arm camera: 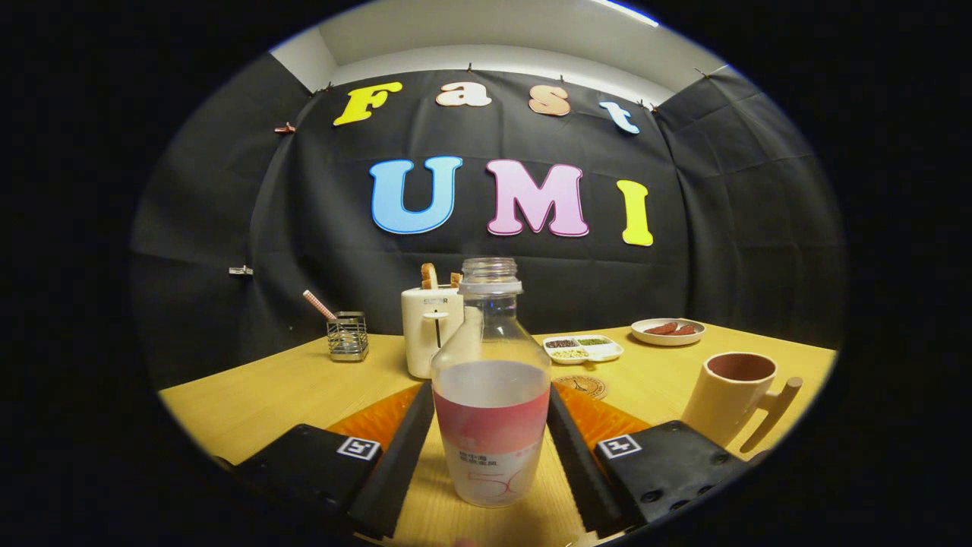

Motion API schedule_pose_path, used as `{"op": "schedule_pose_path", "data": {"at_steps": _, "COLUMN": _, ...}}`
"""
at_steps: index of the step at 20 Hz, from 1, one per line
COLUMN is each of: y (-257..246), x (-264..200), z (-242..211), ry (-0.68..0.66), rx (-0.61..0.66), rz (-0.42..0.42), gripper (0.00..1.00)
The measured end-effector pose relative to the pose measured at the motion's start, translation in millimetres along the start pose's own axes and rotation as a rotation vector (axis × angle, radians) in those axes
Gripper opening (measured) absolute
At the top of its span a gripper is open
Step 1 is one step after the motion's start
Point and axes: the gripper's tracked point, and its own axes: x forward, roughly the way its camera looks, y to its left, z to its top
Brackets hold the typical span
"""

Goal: Take the bottle from table, then pour the juice into the cup, finally place the bottle on the coaster

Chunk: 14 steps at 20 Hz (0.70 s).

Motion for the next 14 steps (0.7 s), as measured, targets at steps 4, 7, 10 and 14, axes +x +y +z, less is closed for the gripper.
{"op": "schedule_pose_path", "data": {"at_steps": 4, "y": 0.5, "x": -1.9, "z": 0.7, "ry": 0.000, "rx": -0.001, "rz": 0.001, "gripper": 0.75}}
{"op": "schedule_pose_path", "data": {"at_steps": 7, "y": 1.0, "x": -11.6, "z": 8.8, "ry": 0.048, "rx": -0.006, "rz": -0.003, "gripper": 0.74}}
{"op": "schedule_pose_path", "data": {"at_steps": 10, "y": 1.2, "x": -29.4, "z": 57.5, "ry": 0.029, "rx": 0.050, "rz": 0.000, "gripper": 0.74}}
{"op": "schedule_pose_path", "data": {"at_steps": 14, "y": -13.0, "x": -45.0, "z": 96.9, "ry": 0.038, "rx": 0.125, "rz": -0.023, "gripper": 0.74}}
